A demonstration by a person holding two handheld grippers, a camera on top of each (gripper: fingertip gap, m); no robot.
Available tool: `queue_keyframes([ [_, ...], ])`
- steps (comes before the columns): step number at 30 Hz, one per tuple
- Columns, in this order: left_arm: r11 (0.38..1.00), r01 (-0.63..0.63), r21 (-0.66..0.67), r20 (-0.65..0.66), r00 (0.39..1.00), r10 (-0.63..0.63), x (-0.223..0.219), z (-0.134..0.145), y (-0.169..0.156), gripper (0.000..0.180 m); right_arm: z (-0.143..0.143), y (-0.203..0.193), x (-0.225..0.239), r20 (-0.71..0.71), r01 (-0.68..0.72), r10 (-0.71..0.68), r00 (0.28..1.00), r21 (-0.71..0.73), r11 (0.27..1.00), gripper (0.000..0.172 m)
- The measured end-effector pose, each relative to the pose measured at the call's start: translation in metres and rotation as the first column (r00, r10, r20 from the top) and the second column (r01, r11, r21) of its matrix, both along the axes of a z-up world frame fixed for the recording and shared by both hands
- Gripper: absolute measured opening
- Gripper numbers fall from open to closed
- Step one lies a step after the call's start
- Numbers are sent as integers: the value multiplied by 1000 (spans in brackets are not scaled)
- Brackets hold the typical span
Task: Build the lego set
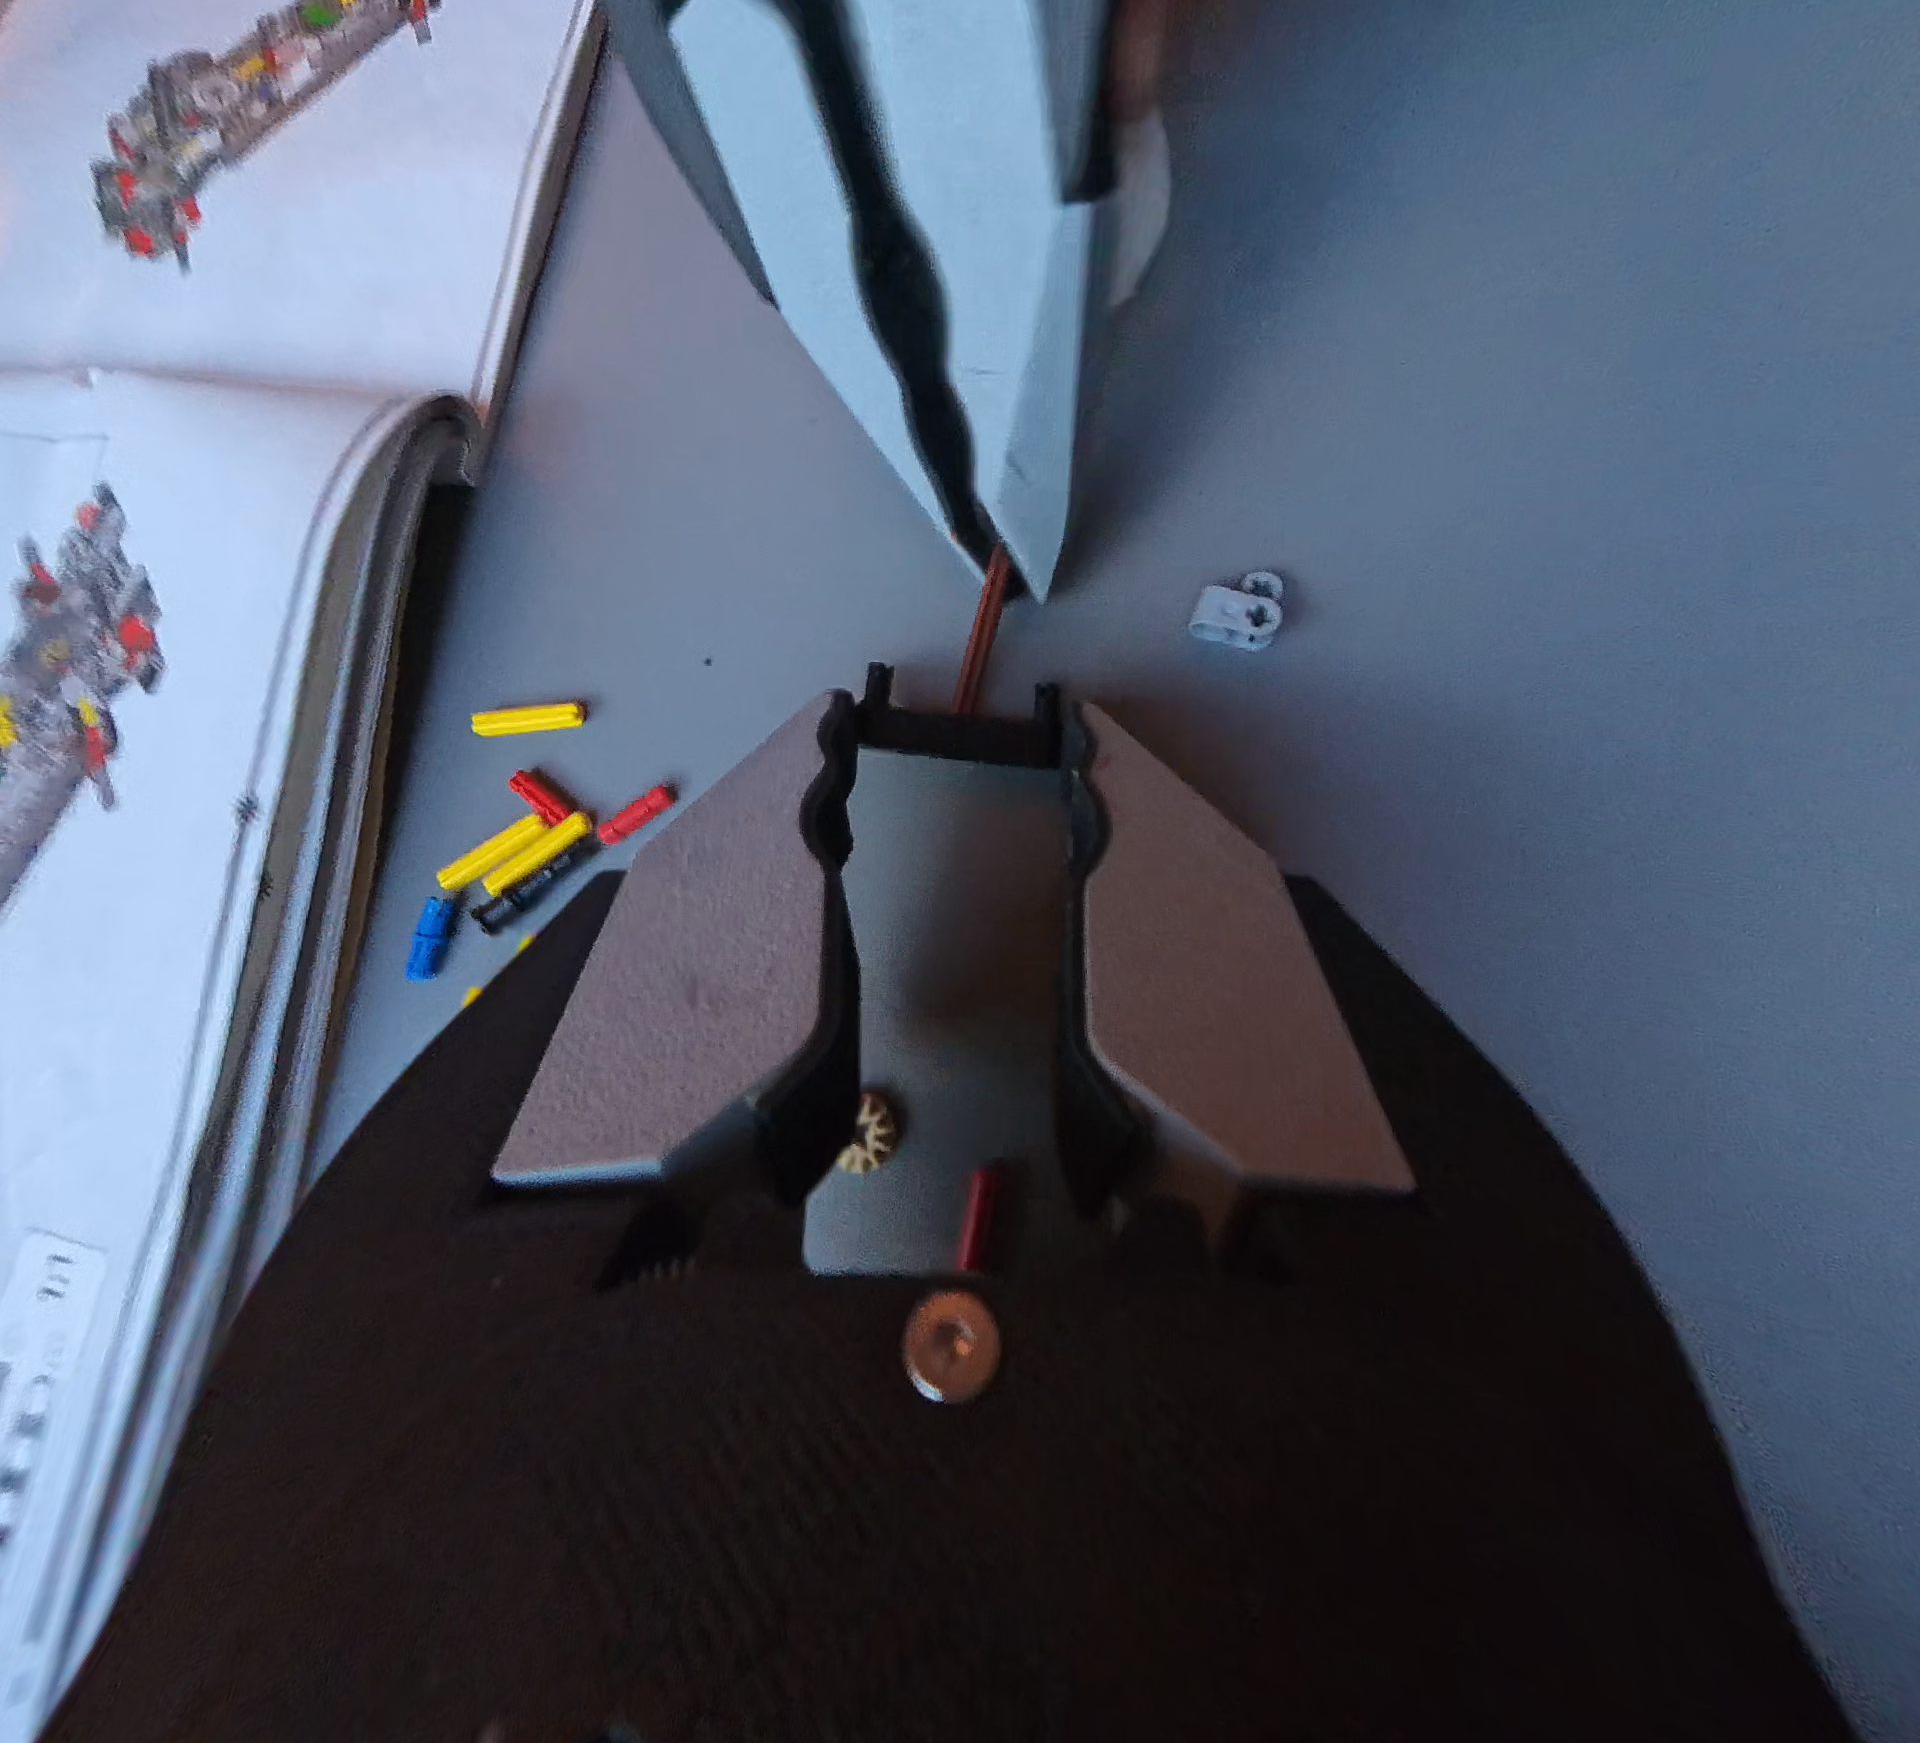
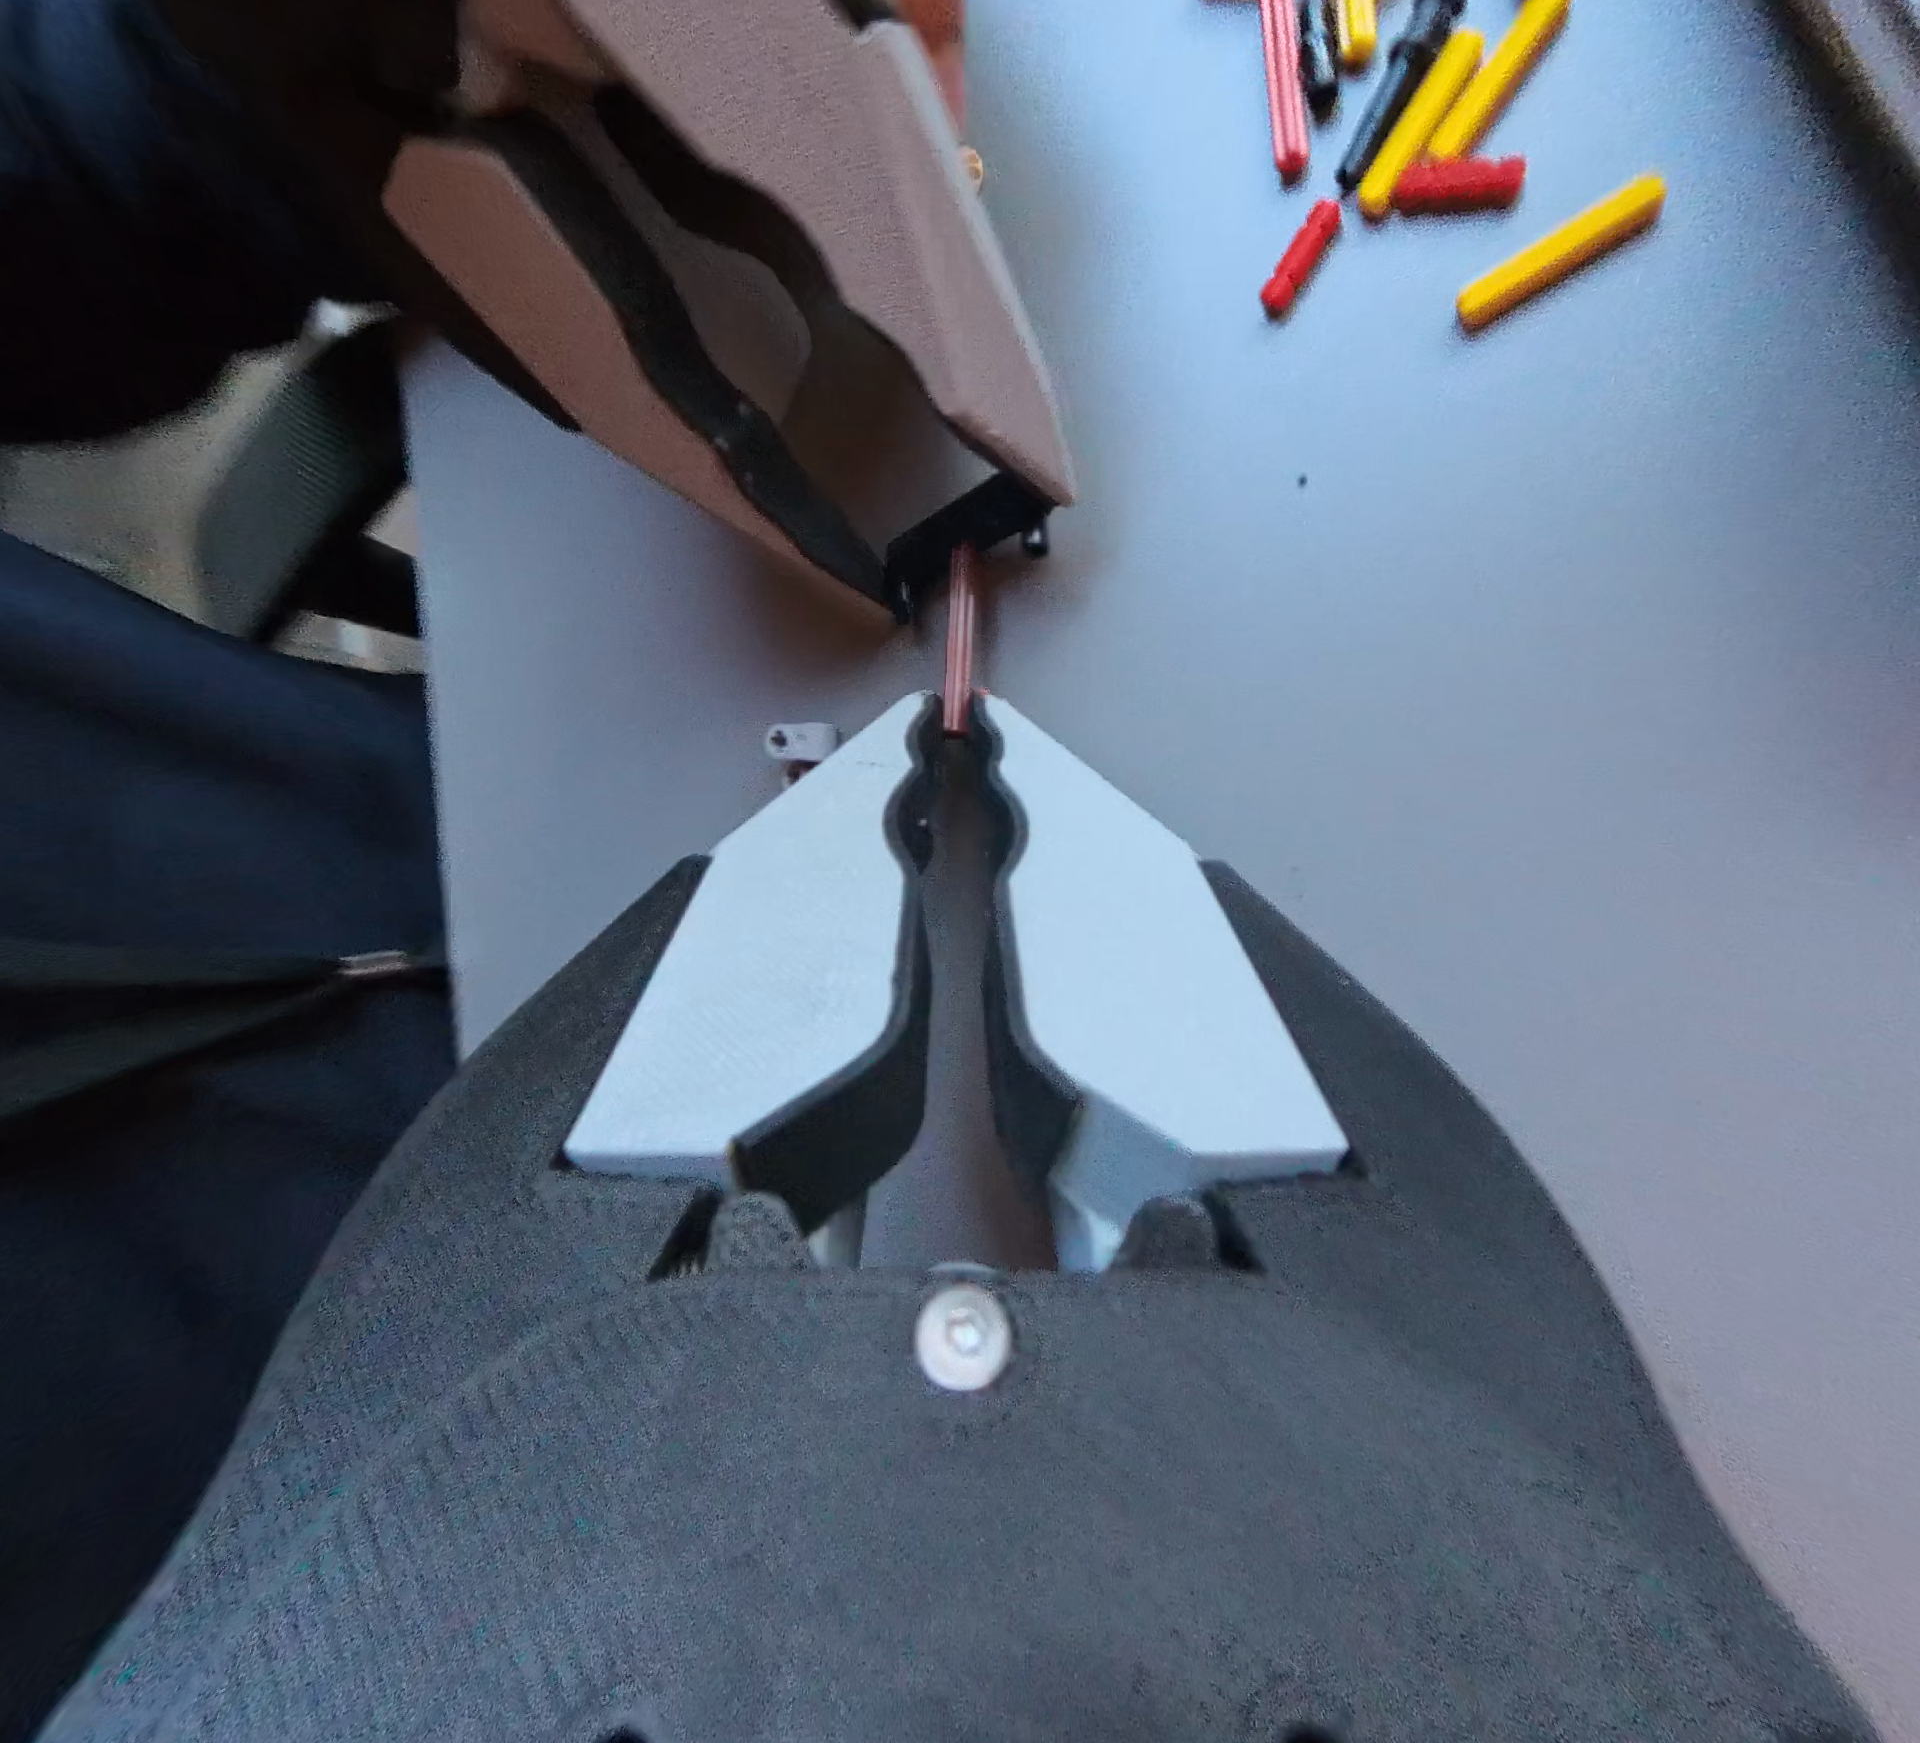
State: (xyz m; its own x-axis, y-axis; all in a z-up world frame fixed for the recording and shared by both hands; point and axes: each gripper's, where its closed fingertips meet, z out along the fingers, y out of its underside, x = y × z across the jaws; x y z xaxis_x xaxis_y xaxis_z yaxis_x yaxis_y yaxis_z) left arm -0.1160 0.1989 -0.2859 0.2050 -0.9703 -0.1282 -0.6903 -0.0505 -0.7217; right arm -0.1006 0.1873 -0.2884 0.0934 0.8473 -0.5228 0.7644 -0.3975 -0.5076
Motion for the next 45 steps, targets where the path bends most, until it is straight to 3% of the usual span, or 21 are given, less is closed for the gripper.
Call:
queue_keyframes([
  [3, 982, 81, 173, -5, 997, -81, 8, 6, -4, 38, 2, -5, -1, -46, 21, -25, 999, -96, 995, 2],
  [5, 958, 148, 244, -8, 989, -151, 20, 9, -14, 38, 3, -13, -4, -58, 14, -20, 998, -93, 996, 2],
  [8, 929, 157, 336, -59, 988, -145, 22, 7, -12, 38, 4, -9, -3, -72, 55, -59, 996, -60, 997, 1],
  [19, 972, 73, 224, -23, 997, -70, 20, 4, -3, 39, 5, 2, 5, -109, 107, -105, 988, 13, 994, 2],
  [28, 990, -6, 140, -14, 1000, 8, 22, 2, 2, 39, 12, 7, 3, -195, 137, -123, 973, 64, 988, 24],
  [36, 976, -58, 208, -14, 998, 63, 17, 5, 14, 39, 20, 26, 9, -248, 224, -165, 955, 232, 947, 24],
  [45, 948, -178, 263, 104, 982, 156, 12, 28, 33, 39, 46, 42, 10, -375, 349, -216, 901, 335, 875, 28],
])
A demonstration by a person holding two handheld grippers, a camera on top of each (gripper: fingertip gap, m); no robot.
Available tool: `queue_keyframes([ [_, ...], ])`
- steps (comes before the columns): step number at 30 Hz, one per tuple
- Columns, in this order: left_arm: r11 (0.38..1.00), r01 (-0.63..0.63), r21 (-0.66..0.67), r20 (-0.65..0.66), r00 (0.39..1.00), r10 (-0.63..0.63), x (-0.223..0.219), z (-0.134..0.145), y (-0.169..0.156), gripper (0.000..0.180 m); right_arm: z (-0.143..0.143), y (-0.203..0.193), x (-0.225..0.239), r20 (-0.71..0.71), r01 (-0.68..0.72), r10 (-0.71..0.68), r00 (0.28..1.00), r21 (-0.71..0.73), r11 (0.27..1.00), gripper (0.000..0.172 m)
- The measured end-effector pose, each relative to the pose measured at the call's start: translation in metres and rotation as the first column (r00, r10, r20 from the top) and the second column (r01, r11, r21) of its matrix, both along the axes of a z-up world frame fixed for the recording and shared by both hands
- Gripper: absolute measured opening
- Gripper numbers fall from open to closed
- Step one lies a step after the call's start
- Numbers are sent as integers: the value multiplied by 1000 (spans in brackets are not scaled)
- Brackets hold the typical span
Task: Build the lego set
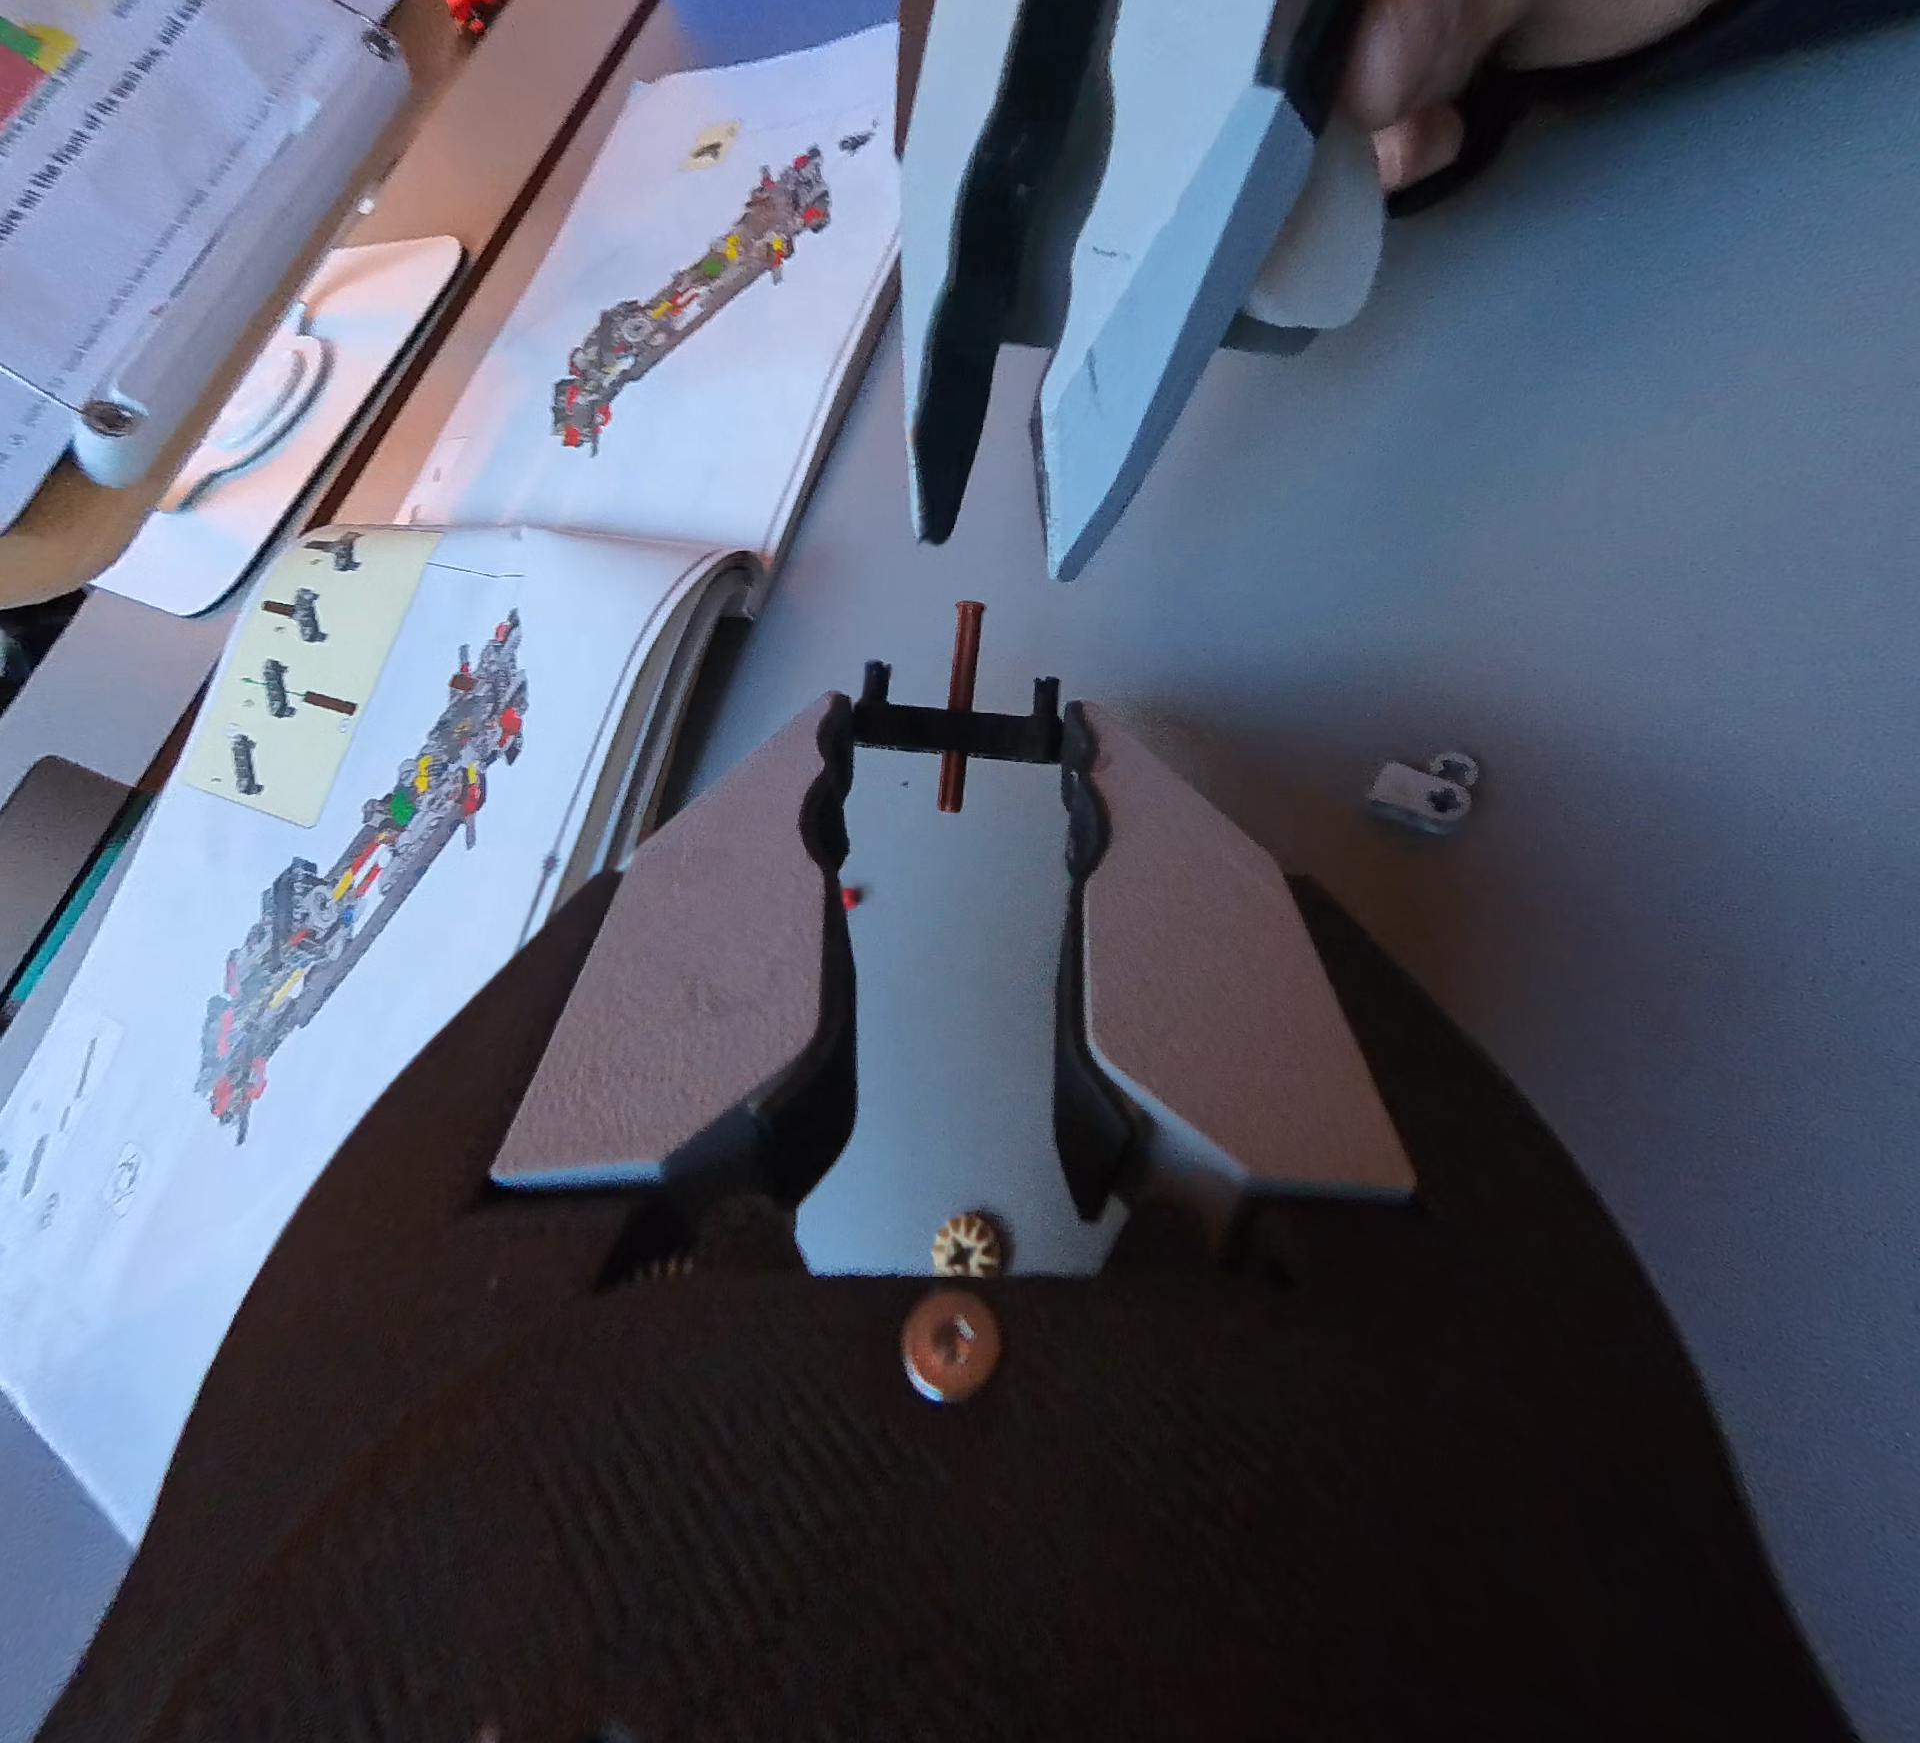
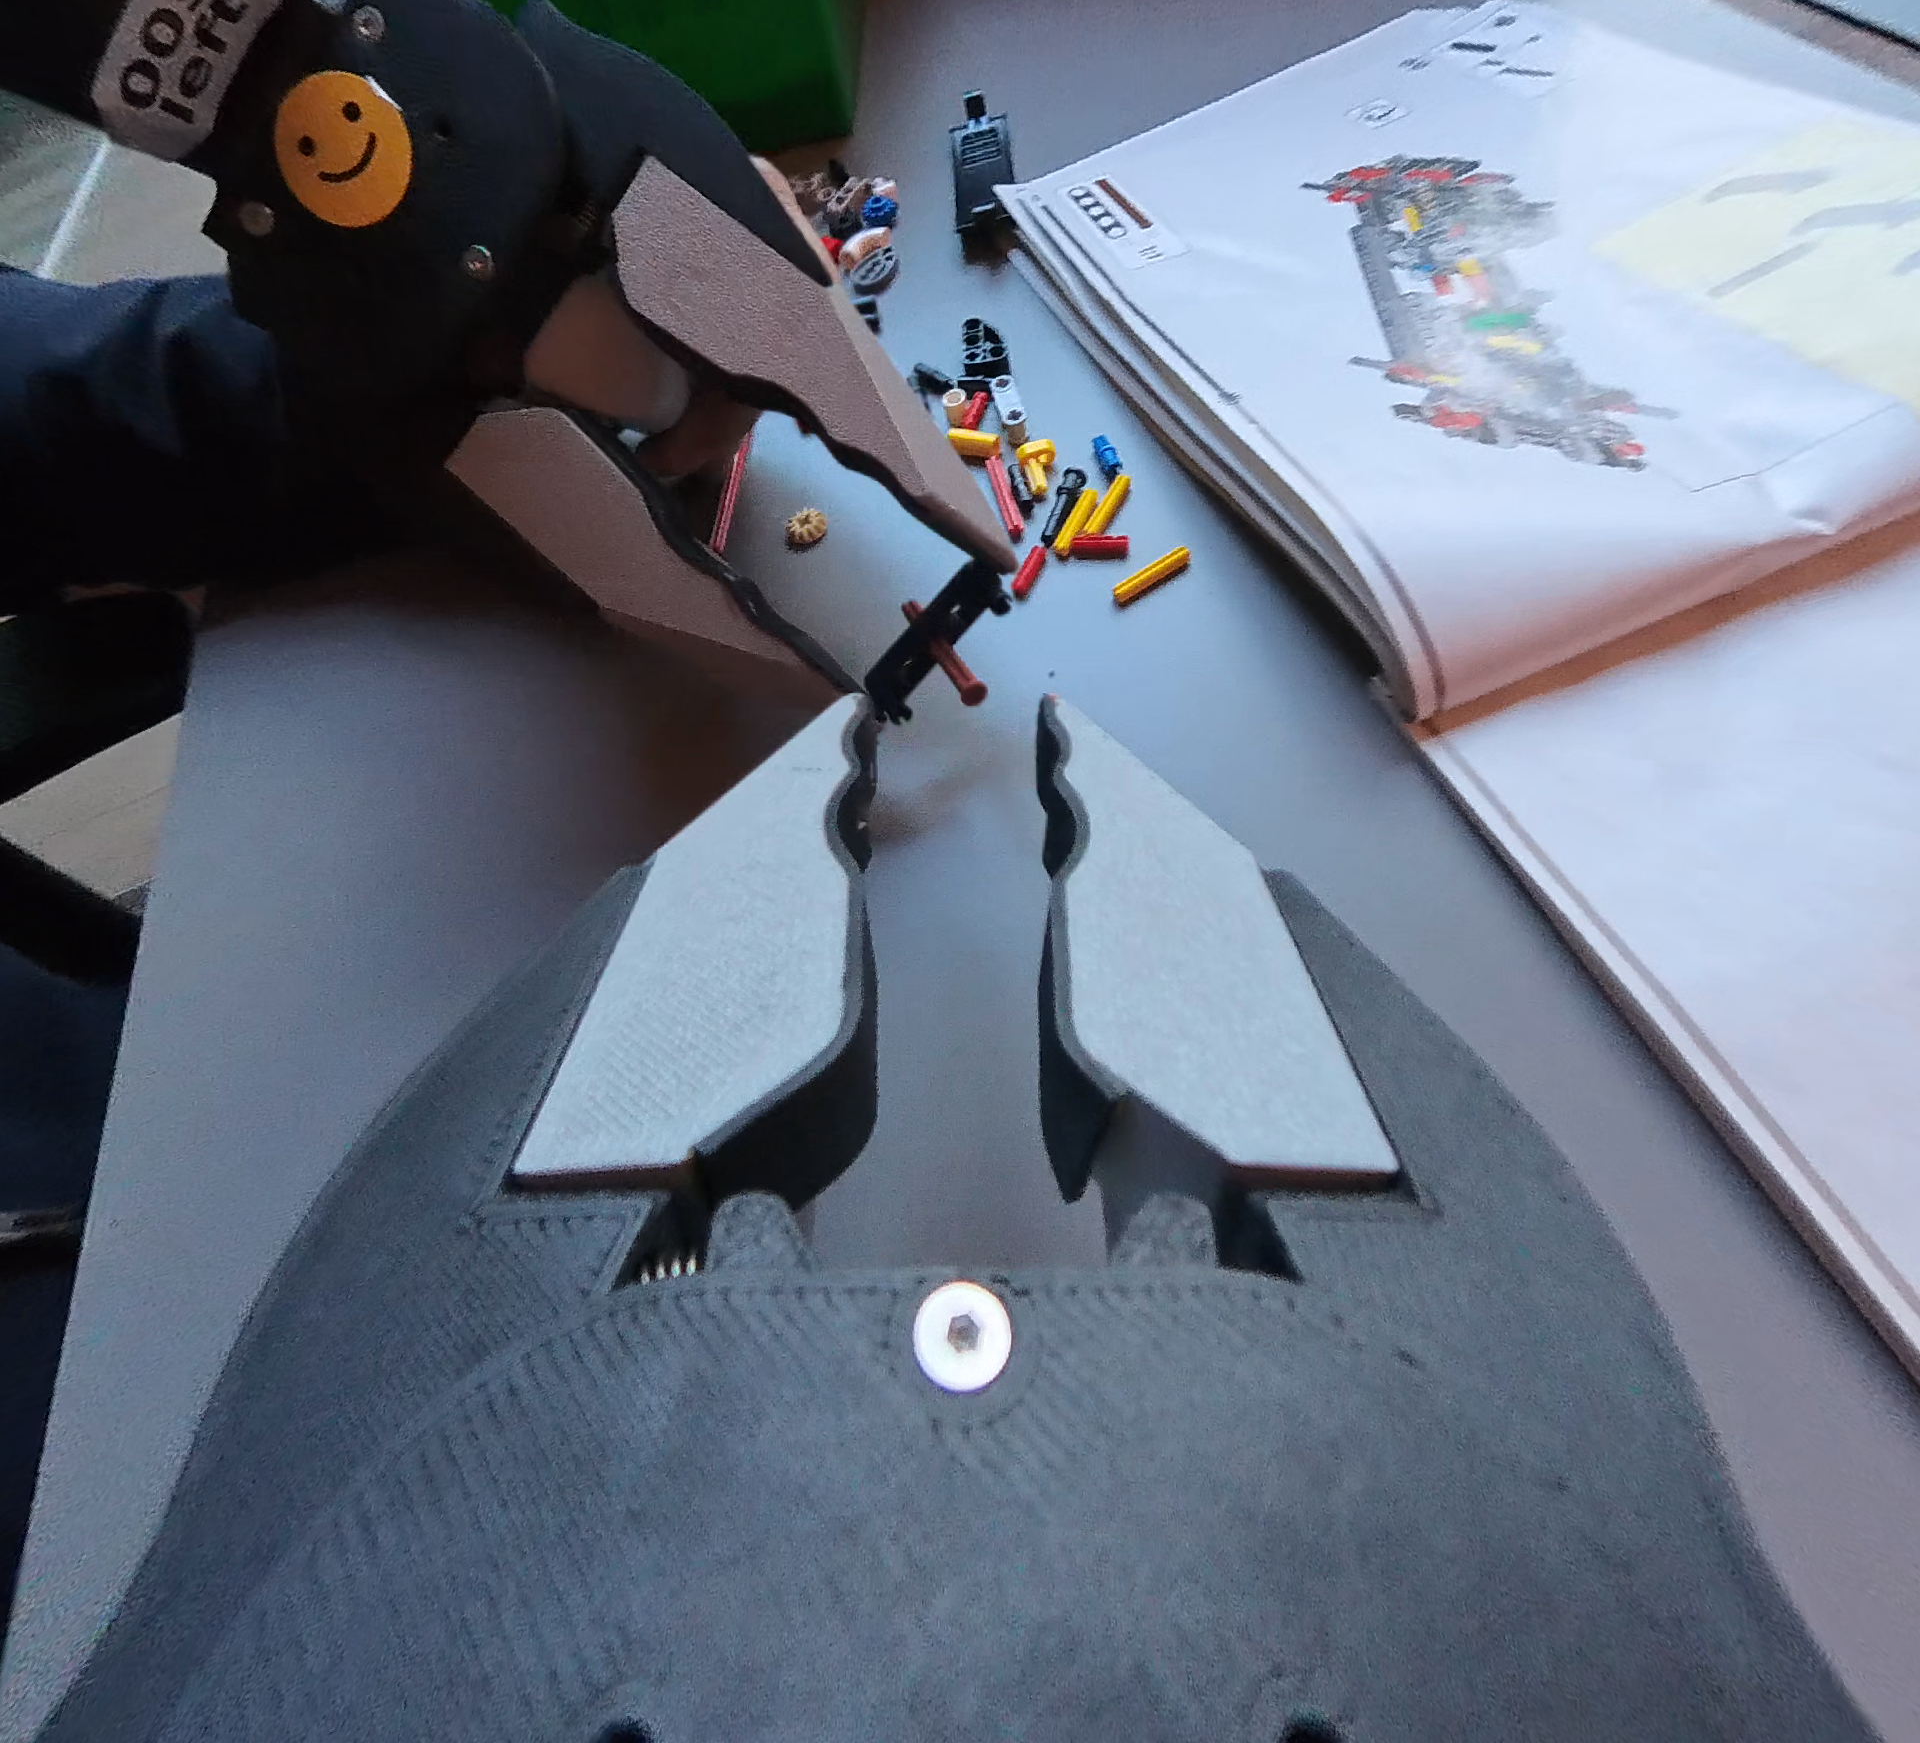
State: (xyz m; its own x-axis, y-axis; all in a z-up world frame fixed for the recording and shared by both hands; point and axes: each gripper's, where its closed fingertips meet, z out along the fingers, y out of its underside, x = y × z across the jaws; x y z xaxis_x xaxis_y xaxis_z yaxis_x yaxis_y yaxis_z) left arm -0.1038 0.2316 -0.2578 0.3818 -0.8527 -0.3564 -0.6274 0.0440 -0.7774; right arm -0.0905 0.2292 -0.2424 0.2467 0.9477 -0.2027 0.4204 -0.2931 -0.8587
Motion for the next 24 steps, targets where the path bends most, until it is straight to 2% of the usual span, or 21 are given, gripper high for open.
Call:
queue_keyframes([
  [9, 997, -55, 55, 24, 998, 54, -4, 10, 9, 39, 15, 7, 0, -107, 50, -49, 993, 15, 999, 31],
  [18, 998, -61, 35, 35, 998, 60, -4, 8, 10, 39, 10, 6, -2, -105, 37, -35, 994, 15, 999, 32],
  [24, 998, -53, 46, 20, 998, 52, -2, 8, 8, 39, 2, -4, -8, -81, -19, 18, 997, -12, 1000, 32],
])
